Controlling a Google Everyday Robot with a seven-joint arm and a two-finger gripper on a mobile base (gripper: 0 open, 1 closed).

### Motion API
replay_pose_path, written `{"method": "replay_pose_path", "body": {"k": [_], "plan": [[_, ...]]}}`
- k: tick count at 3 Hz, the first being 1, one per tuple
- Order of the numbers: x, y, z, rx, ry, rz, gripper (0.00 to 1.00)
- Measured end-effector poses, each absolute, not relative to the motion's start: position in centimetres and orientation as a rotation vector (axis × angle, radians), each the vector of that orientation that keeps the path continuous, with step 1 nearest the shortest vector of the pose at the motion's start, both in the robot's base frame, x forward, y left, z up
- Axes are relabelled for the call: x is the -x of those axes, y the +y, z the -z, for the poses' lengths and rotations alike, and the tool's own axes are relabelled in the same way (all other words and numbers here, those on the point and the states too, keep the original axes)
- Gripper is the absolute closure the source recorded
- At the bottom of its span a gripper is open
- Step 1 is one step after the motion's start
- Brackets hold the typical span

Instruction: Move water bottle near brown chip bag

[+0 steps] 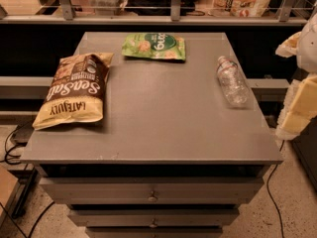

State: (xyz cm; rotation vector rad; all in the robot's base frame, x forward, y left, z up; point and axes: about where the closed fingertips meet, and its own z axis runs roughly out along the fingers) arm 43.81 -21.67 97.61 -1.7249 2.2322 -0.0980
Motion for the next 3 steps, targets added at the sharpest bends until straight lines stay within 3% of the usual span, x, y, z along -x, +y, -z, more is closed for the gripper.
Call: {"method": "replay_pose_path", "body": {"k": [1, 3], "plan": [[-43.8, -21.7, -97.6, 1.725, 2.232, 0.098, 0.00], [-45.9, -20.4, -99.6, 1.519, 2.108, -0.079, 0.00]]}}
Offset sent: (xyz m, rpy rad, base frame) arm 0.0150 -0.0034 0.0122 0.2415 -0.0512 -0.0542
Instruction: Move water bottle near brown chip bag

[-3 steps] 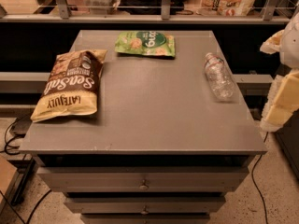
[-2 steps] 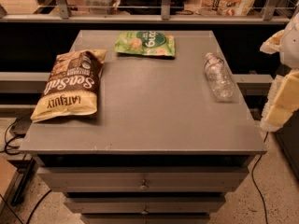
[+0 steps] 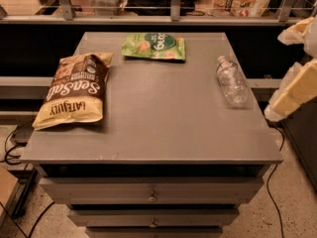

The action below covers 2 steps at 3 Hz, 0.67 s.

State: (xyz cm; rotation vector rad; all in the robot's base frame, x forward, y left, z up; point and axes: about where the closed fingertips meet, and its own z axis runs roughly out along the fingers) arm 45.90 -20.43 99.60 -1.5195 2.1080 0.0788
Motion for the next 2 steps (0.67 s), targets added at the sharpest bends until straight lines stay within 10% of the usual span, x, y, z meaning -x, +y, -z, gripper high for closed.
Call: {"method": "replay_pose_path", "body": {"k": [2], "plan": [[-49.00, -18.22, -100.72, 1.362, 2.016, -0.230, 0.00]]}}
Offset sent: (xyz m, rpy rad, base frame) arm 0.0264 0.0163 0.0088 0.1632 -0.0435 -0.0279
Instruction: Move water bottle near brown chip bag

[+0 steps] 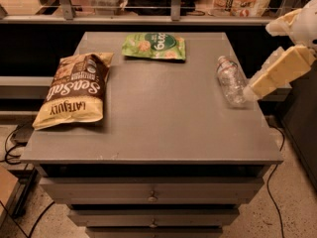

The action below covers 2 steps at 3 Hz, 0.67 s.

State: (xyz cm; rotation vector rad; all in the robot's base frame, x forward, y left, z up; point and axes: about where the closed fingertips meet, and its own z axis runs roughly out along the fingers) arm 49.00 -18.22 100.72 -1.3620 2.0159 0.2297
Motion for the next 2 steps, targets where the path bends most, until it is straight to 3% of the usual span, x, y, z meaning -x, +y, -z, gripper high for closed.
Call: {"method": "replay_pose_path", "body": {"k": [2], "plan": [[-50.4, -18.1, -98.1, 1.236, 2.060, -0.328, 0.00]]}}
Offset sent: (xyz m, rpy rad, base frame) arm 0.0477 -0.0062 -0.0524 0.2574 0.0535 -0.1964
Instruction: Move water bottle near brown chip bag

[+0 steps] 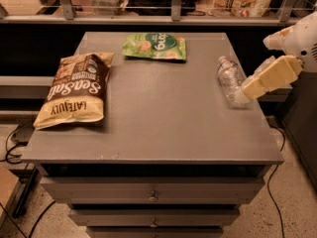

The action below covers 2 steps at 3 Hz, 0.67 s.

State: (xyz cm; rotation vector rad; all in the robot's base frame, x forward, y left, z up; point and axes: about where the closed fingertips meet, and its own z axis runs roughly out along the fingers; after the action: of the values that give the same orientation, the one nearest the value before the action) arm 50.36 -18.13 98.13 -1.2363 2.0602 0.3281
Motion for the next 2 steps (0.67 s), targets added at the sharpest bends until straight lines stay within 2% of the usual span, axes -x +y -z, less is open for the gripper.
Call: {"method": "replay_pose_path", "body": {"k": [2], "plan": [[-55.5, -18.9, -93.6, 0.923, 2.111, -0.388, 0.00]]}}
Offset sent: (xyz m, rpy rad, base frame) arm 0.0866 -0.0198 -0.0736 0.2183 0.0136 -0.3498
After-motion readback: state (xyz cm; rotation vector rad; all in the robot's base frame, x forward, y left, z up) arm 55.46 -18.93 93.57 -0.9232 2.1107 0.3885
